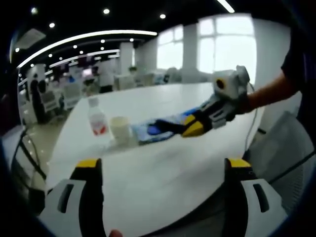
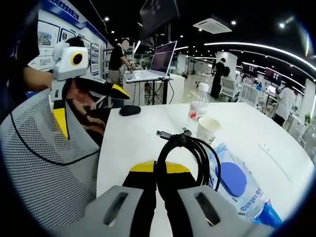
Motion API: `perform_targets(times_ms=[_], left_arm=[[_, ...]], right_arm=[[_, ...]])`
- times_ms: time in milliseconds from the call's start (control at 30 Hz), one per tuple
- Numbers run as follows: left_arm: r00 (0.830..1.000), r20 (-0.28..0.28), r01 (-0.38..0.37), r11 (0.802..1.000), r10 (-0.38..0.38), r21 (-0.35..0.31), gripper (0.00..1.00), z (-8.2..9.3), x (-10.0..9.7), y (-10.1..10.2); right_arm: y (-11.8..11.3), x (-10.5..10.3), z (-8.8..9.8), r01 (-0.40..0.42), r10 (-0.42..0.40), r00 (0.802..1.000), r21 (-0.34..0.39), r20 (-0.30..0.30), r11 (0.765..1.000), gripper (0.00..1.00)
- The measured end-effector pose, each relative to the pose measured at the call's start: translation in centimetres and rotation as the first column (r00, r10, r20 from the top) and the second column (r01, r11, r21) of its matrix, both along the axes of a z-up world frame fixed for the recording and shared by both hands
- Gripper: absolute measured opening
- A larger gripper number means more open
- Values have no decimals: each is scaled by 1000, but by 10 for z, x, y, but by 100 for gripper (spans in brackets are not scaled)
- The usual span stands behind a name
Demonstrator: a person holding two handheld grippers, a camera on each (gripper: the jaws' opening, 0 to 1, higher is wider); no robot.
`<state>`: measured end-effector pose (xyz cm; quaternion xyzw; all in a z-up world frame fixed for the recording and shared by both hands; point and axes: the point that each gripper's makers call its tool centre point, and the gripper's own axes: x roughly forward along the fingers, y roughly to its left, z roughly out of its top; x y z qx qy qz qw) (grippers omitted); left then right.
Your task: Arrange the tabletop items into an orderly group along one side of the table until the central work area is clear of visible clutter.
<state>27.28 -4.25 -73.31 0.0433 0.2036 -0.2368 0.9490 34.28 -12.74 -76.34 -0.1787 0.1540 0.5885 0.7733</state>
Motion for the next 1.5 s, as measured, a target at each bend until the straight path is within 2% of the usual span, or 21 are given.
perform_targets(times_ms=[933, 1500], left_arm=[[999, -33, 41, 999, -41, -2, 100, -8, -5, -6], [998, -36, 42, 999, -42, 2, 99, -8, -6, -8]], right_arm=[[-80, 17, -27, 174, -175, 985, -76, 2, 982, 3], [-122, 25, -59, 255, -261, 965, -150, -19, 955, 3]])
